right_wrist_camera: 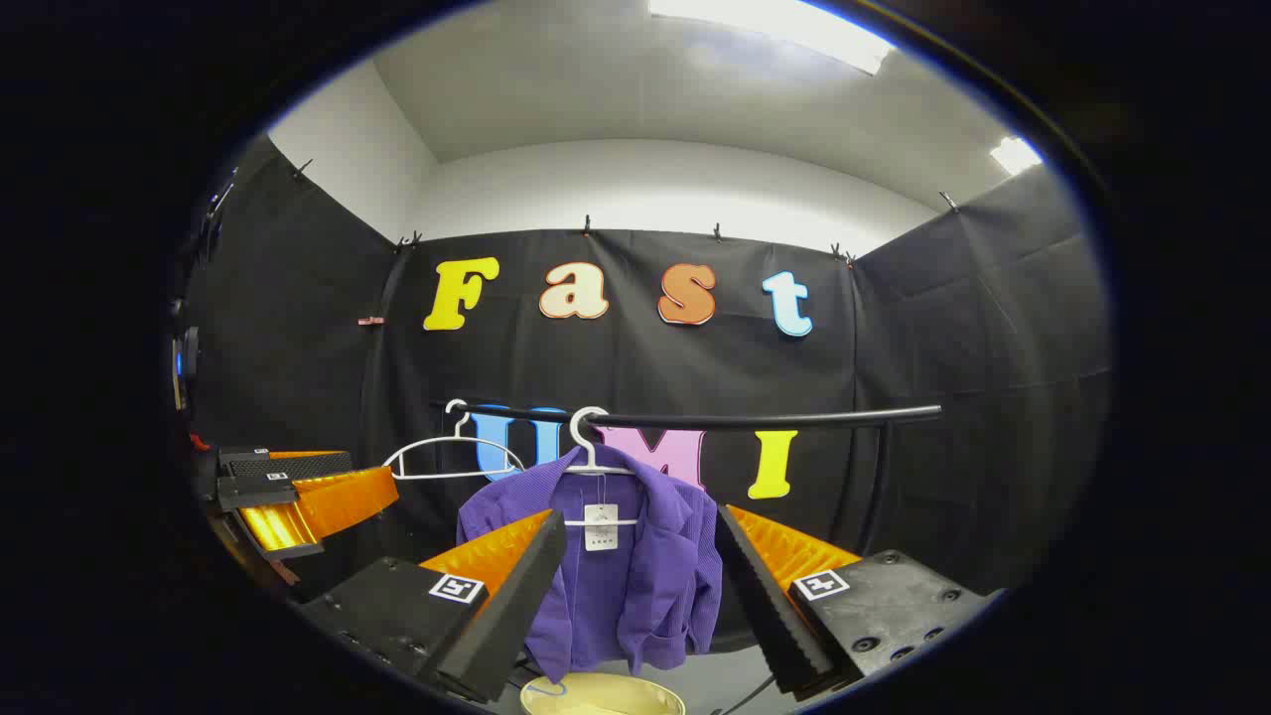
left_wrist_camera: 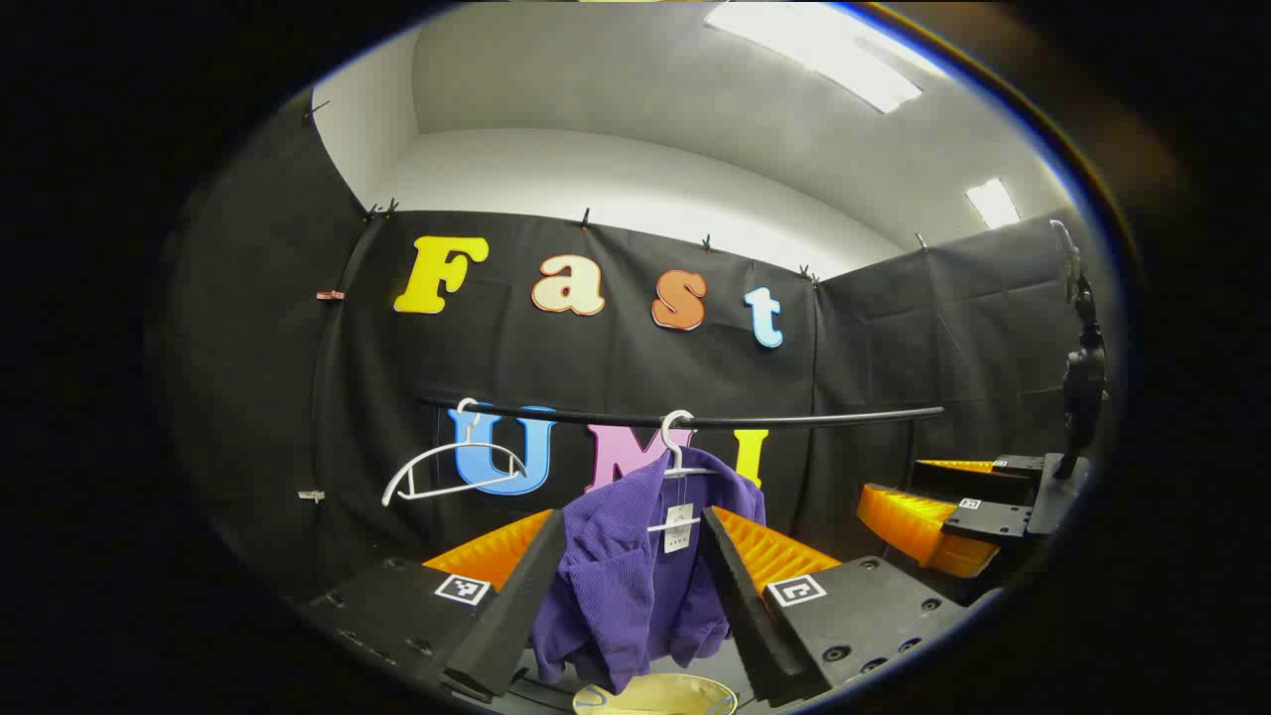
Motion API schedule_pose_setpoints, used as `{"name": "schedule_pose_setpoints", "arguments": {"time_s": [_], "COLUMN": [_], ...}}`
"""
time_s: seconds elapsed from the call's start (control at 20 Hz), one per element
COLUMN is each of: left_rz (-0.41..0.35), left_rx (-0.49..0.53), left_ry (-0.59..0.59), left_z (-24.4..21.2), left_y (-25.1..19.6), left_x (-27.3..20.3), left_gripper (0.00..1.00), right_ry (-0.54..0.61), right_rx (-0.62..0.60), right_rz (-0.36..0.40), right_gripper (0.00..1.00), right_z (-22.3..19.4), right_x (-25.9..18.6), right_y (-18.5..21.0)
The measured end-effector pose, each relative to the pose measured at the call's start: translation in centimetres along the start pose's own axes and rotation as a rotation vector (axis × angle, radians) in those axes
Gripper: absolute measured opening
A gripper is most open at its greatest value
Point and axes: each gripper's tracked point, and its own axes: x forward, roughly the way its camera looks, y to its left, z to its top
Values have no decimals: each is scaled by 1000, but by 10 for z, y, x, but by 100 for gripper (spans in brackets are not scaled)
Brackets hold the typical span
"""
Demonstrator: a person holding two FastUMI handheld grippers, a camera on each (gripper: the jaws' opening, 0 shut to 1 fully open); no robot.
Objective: Grasp the clothes on the hanger with both hands and then place them into the laundry hamper below.
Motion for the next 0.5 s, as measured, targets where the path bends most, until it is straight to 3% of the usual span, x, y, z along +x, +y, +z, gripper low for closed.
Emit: {"name": "schedule_pose_setpoints", "arguments": {"time_s": [0.5], "left_rz": [-8], "left_rx": [-7], "left_ry": [-11], "left_z": [-3], "left_y": [-3], "left_x": [7], "left_gripper": [86], "right_ry": [9], "right_rx": [1], "right_rz": [15], "right_gripper": [97], "right_z": [-6], "right_x": [8], "right_y": [0]}}
